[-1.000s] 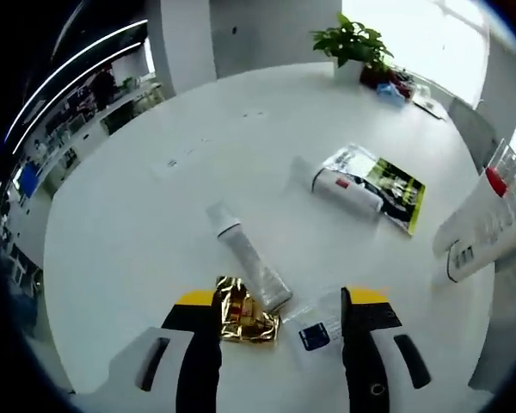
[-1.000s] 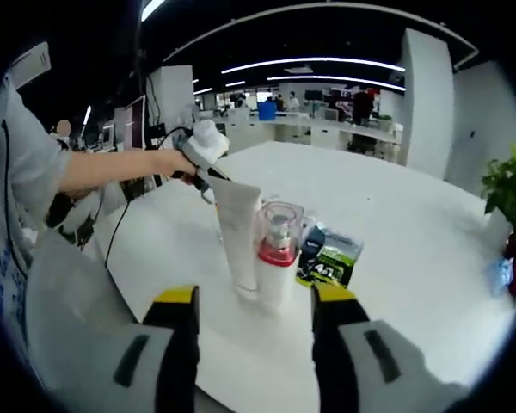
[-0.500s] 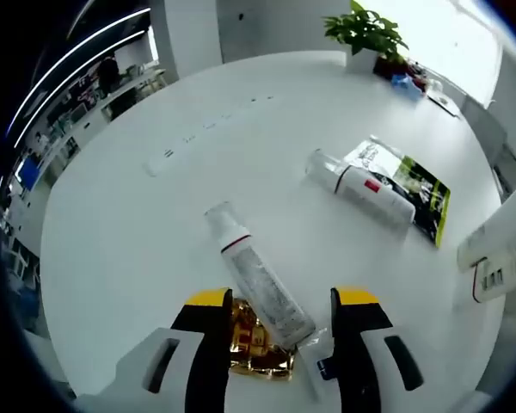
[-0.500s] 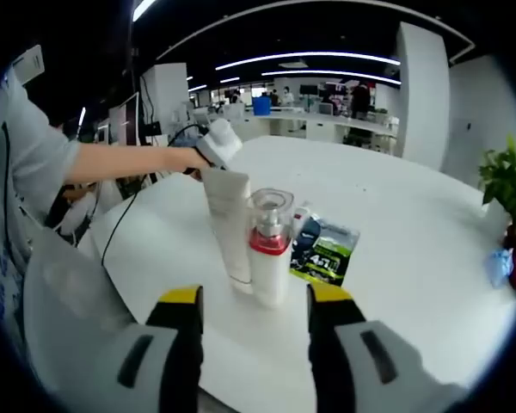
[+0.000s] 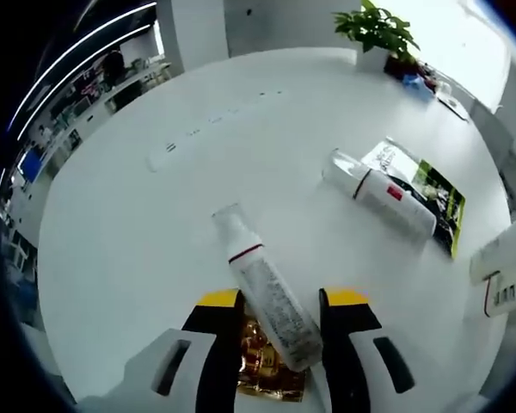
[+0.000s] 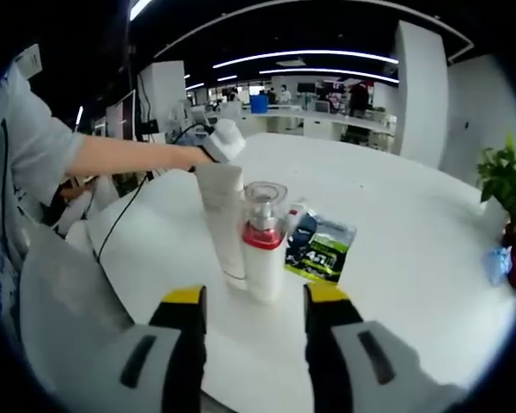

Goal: Arrange the skincare products in the storage area until every visible bottle or jar stands upright without overlapping.

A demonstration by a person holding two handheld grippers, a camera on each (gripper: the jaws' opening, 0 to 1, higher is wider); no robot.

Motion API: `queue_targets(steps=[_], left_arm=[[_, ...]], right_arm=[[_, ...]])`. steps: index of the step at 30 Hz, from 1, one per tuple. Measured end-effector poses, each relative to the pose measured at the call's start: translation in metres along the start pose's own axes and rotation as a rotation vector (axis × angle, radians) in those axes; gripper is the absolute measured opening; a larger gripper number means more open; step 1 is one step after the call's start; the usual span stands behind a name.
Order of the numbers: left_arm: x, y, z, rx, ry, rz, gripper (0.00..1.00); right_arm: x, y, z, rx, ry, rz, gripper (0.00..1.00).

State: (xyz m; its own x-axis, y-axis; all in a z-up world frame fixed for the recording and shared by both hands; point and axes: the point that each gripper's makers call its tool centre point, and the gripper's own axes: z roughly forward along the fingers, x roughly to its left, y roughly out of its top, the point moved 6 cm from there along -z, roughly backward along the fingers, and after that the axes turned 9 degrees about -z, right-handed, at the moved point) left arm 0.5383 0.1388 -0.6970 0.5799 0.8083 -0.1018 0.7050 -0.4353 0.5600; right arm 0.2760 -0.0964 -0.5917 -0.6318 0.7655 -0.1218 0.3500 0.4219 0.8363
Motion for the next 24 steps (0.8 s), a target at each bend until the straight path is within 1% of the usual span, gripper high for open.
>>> queue_targets(steps=[4,8,14,17,21,22,24], left_arm=[[0.003,0.002,0.001,0.004,0.010,-0.013,0.27],[0.004,0.002,0.001,0.015,0.012,-0.012,0.25],[-0.001,0.001,0.001,0.019,0.006,-0.018,0.19],[-0.004,0.001,0.000,0.012,0.019,0.029,0.18],[-0.008,0.001,-0.003,0.014,0.025,0.048,0.17],[-0.011,0.001,-0.004,0.006,0.017,0.060,0.17],[-0.013,0.002,-0.007,-0.002,0.006,0.050,0.17]], right_arm=[[-0.001,-0.001,0.000,0.002,-0.005,0.004,0.44],[0.000,0.000,-0.001,-0.002,-0.010,0.002,0.44],[0.000,-0.001,-0.002,0.014,-0.018,-0.012,0.43],[0.001,-0.002,-0.004,0.013,-0.021,-0.011,0.42],[0.000,-0.005,-0.005,0.025,-0.031,0.000,0.41],[0.001,-0.005,-0.006,0.025,-0.032,0.003,0.41],[0.001,-0.005,-0.007,0.021,-0.033,0.010,0.41]])
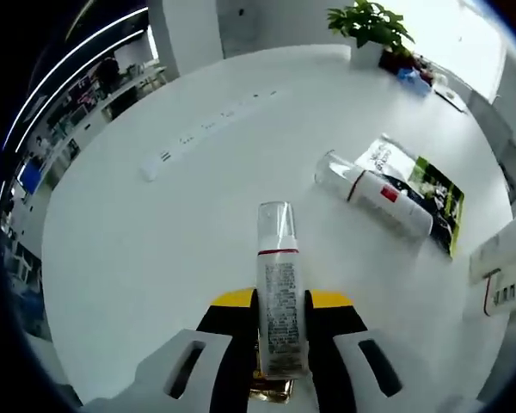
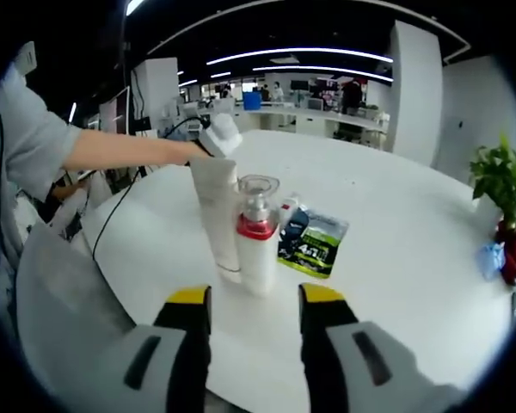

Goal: Arrange the skincare products in the storage area until every visible bottle or jar stands upright without overlapping.

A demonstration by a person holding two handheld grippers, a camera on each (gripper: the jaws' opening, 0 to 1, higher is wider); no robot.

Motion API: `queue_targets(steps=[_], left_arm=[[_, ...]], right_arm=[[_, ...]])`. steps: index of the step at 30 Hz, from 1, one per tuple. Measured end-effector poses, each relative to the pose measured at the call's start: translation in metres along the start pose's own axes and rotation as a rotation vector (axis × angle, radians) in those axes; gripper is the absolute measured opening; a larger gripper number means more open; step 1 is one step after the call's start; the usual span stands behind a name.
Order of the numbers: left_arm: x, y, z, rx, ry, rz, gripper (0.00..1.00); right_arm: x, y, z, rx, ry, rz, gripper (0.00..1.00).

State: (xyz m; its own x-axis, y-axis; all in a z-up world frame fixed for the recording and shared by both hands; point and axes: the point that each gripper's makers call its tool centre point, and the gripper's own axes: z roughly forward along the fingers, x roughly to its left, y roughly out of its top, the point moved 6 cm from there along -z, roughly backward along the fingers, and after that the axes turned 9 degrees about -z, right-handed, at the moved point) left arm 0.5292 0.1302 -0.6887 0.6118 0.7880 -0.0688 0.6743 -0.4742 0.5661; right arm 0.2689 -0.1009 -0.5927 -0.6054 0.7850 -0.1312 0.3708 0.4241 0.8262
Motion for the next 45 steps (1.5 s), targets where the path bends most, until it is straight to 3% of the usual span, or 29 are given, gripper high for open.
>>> queue_targets(steps=[21,31,45], left_arm=[[-0.019,-0.008,-0.055,-0.108,-0.032,0.000,0.17],[-0.029,-0.023,-0.077,-0.148,-0.045,0.009,0.17],[-0.045,-0.056,-0.100,-0.182,-0.068,-0.021,0.17]], right_arm=[[0.018,0.008,-0.008,-0.053,0.049,0.009,0.39],[0.030,0.006,-0.012,-0.057,0.061,0.004,0.41],[0.040,0.007,-0.012,-0.079,0.091,0.024,0.39]])
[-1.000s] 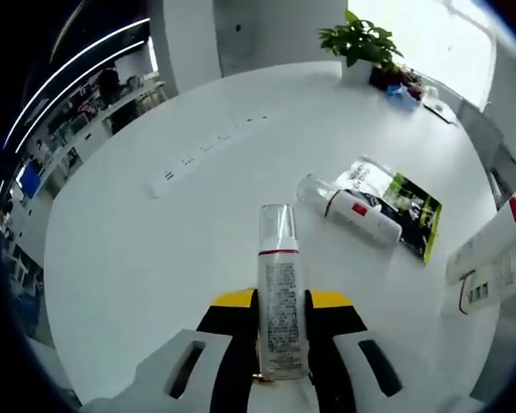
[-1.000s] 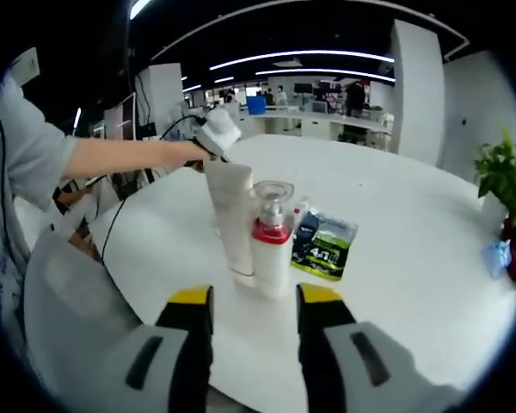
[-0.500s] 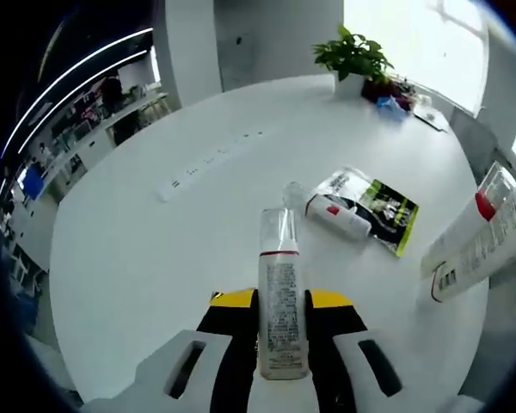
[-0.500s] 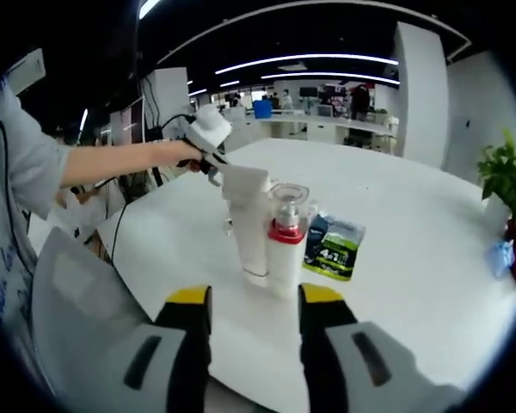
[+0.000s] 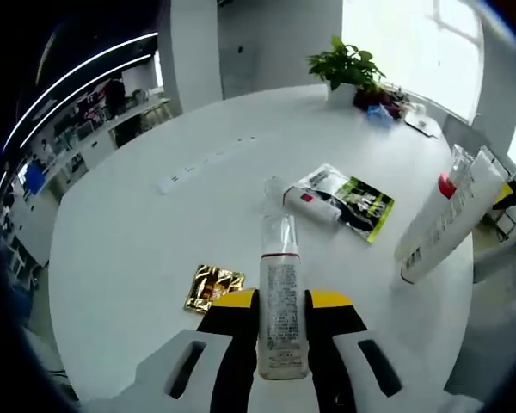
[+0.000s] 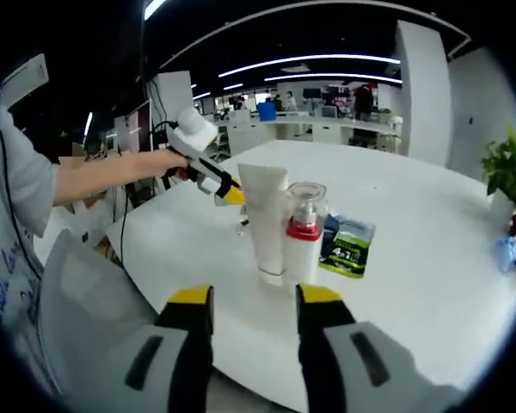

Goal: Arrange the skincare products in the storage area until every visible bottle or jar stands upright without overlapping.

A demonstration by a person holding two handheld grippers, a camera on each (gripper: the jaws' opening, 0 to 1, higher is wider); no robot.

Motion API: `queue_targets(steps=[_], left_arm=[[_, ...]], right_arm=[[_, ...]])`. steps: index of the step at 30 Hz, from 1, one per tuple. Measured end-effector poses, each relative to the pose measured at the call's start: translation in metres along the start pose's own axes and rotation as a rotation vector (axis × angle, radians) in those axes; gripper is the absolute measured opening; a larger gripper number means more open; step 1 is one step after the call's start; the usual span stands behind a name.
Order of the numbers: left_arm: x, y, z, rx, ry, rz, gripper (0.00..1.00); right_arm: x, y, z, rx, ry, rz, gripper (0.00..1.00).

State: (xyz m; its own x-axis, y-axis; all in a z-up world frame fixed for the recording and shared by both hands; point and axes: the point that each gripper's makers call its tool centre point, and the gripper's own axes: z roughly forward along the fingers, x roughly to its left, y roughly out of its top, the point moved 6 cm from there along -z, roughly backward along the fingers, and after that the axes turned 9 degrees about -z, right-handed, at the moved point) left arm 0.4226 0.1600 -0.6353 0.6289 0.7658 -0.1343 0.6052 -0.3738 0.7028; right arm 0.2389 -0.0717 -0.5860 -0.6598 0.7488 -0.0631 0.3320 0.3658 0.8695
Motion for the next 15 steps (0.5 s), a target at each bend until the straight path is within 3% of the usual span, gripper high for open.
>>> queue_targets(steps=[15], left_arm=[[-0.021,-0.025,-0.026,-0.032,-0.037,-0.011,0.17]], right_arm=[[0.017,0.000,0.010,-0.007,0.063,0.024,0.35]])
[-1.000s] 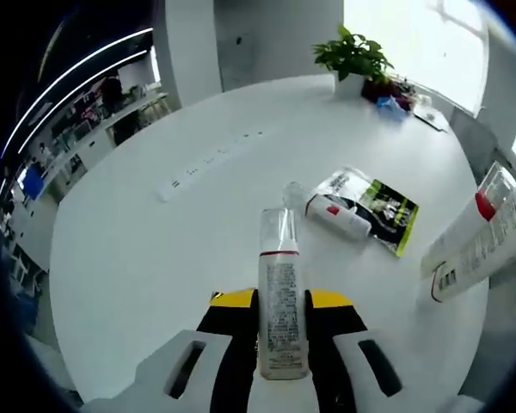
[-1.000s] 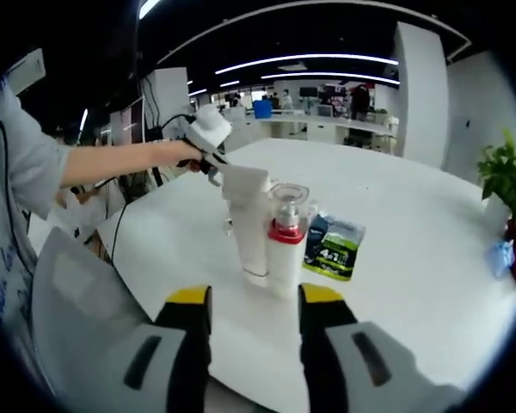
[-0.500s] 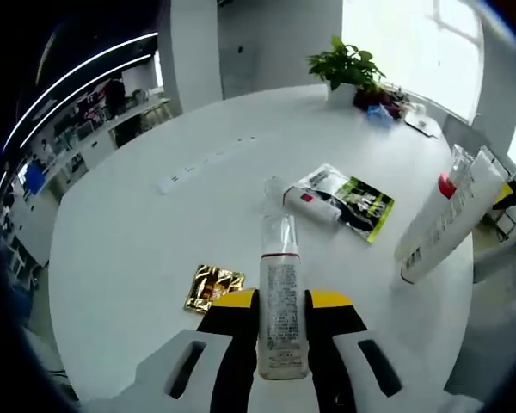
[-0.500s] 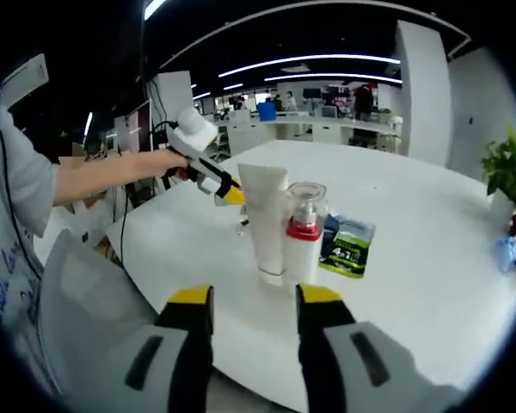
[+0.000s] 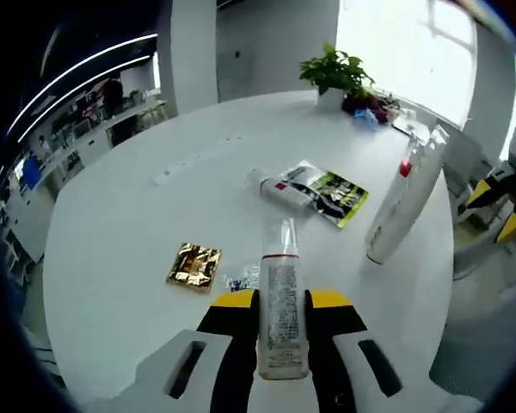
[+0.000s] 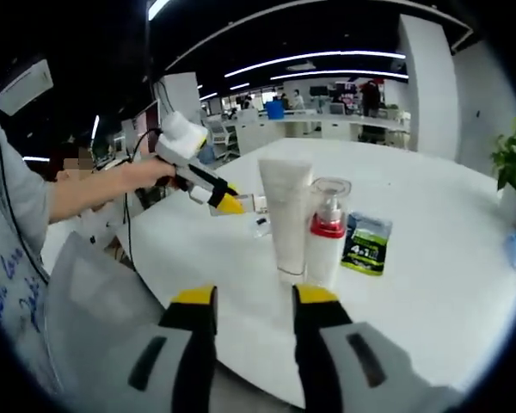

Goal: Arrange the skincare products in the storage area until every visible bottle or jar stands upright without overlapping.

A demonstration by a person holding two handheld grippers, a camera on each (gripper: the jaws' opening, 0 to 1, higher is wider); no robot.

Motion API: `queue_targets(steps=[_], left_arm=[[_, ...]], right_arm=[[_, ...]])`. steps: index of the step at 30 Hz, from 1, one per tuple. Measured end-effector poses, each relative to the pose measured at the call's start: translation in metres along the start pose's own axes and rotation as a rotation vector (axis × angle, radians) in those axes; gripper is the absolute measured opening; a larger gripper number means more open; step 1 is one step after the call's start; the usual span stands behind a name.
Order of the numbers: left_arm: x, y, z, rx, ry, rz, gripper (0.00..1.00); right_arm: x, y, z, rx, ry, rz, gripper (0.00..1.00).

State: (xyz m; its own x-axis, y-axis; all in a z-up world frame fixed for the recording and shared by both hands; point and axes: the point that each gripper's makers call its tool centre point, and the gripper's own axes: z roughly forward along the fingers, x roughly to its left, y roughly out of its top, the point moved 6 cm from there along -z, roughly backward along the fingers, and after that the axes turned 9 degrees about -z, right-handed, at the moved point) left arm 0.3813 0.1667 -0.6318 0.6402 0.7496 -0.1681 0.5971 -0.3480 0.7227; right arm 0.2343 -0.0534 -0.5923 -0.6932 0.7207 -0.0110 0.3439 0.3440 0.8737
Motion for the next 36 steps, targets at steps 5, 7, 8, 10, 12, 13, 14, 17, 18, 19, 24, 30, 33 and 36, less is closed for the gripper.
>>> queue_targets(steps=[5,7,8,10,12,13,14,17,18,19,24,30,33,36], left_arm=[[-0.006,-0.005,-0.007,-0.017,-0.009,0.001,0.17],[-0.007,-0.005,-0.009,-0.028,-0.013,-0.005,0.17],[-0.008,-0.005,-0.011,-0.036,-0.016,-0.009,0.17],[-0.011,-0.006,-0.014,-0.043,-0.022,-0.008,0.17],[-0.014,-0.005,-0.017,-0.053,-0.029,-0.004,0.17],[-0.016,-0.005,-0.018,-0.058,-0.033,-0.003,0.17],[-0.017,-0.005,-0.019,-0.062,-0.036,-0.004,0.17],[-0.020,-0.007,-0.022,-0.075,-0.041,-0.007,0.17],[-0.021,-0.007,-0.022,-0.078,-0.045,-0.008,0.17],[-0.022,-0.009,-0.023,-0.080,-0.050,-0.011,0.17],[-0.031,-0.016,-0.030,-0.090,-0.063,-0.015,0.17],[-0.042,-0.024,-0.041,-0.100,-0.082,-0.026,0.17],[-0.045,-0.024,-0.044,-0.117,-0.106,-0.052,0.17],[-0.050,-0.024,-0.048,-0.124,-0.119,-0.050,0.17]], right_arm=[[0.006,0.001,0.003,-0.007,0.027,0.013,0.34],[0.009,0.001,0.004,-0.006,0.035,0.011,0.34],[0.010,0.001,0.004,-0.007,0.038,0.011,0.34],[0.011,0.001,0.005,-0.013,0.042,0.022,0.33],[0.011,0.001,0.006,-0.023,0.048,0.038,0.33],[0.011,0.001,0.007,-0.026,0.050,0.043,0.32],[0.012,0.001,0.008,-0.027,0.055,0.048,0.32],[0.014,-0.001,0.010,-0.024,0.063,0.046,0.33],[0.015,-0.002,0.011,-0.023,0.066,0.049,0.32],[0.016,-0.002,0.012,-0.022,0.070,0.054,0.32],[0.018,-0.006,0.015,-0.032,0.086,0.076,0.33],[0.020,-0.007,0.019,-0.054,0.100,0.121,0.31],[0.020,-0.007,0.020,-0.061,0.105,0.133,0.30],[0.021,-0.007,0.023,-0.071,0.112,0.153,0.30]])
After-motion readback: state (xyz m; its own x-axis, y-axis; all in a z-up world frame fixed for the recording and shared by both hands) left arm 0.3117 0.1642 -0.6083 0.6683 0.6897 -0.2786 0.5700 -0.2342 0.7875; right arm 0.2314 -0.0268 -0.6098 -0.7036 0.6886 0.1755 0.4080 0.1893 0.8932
